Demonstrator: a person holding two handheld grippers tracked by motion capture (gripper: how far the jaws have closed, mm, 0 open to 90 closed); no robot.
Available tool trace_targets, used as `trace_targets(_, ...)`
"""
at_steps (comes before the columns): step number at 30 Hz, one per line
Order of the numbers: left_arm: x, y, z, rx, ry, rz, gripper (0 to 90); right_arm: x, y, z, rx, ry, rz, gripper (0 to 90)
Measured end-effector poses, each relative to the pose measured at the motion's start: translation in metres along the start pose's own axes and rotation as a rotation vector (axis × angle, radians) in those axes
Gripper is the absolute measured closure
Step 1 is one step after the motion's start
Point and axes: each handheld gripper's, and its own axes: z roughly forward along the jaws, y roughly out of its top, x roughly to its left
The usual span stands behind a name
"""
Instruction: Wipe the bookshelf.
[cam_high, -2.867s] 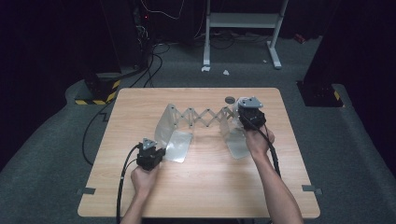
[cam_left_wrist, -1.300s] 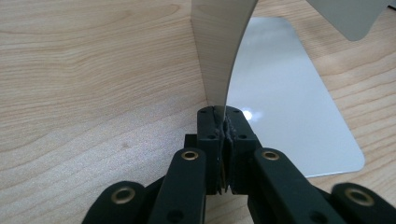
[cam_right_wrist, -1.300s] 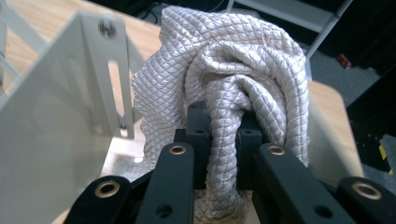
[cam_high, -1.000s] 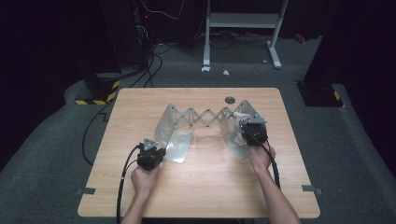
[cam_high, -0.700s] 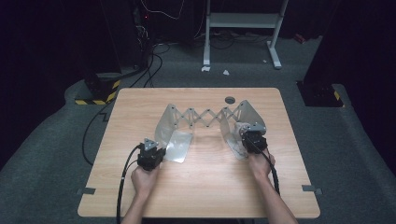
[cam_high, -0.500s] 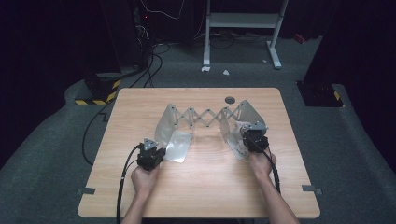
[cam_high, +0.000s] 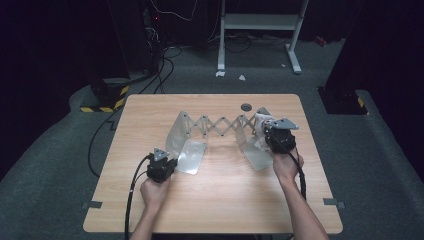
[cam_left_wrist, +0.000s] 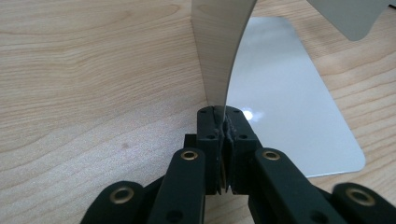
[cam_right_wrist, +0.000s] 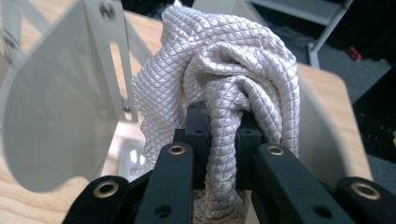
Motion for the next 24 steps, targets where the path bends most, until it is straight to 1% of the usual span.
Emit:
trace_targets(4,0.000,0.000,0.000,0.000,0.000,0.000,85.6,-0.001,0.007,-0.007,-0.027,-0.005,0.003,81.3)
trace_targets(8,0.000,0.000,0.000,0.000,0.000,0.001,85.6,0.001,0.002,-0.006,-0.012,-0.009,-0.002,81.3)
trace_targets(10,0.000,0.000,0.000,-0.001,0.000,0.002,85.6,0.002,-0.008,-0.001,0.015,-0.006,-0.008,81.3)
trace_targets(13,0.000,0.000,0.000,0.000,-0.001,0.003,85.6,0.004,-0.023,0.006,0.035,-0.005,-0.008,81.3)
trace_targets(15,0.000,0.000,0.000,0.000,0.000,0.002,85.6,0.005,-0.034,0.012,0.061,0.006,0.001,81.4)
trace_targets(19,0.000,0.000,0.000,0.001,-0.002,-0.003,85.6,0.006,-0.051,0.022,0.100,0.024,0.023,81.4)
trace_targets(24,0.001,0.000,0.000,0.002,-0.002,-0.003,85.7,0.007,-0.069,0.031,0.148,0.035,0.029,81.4)
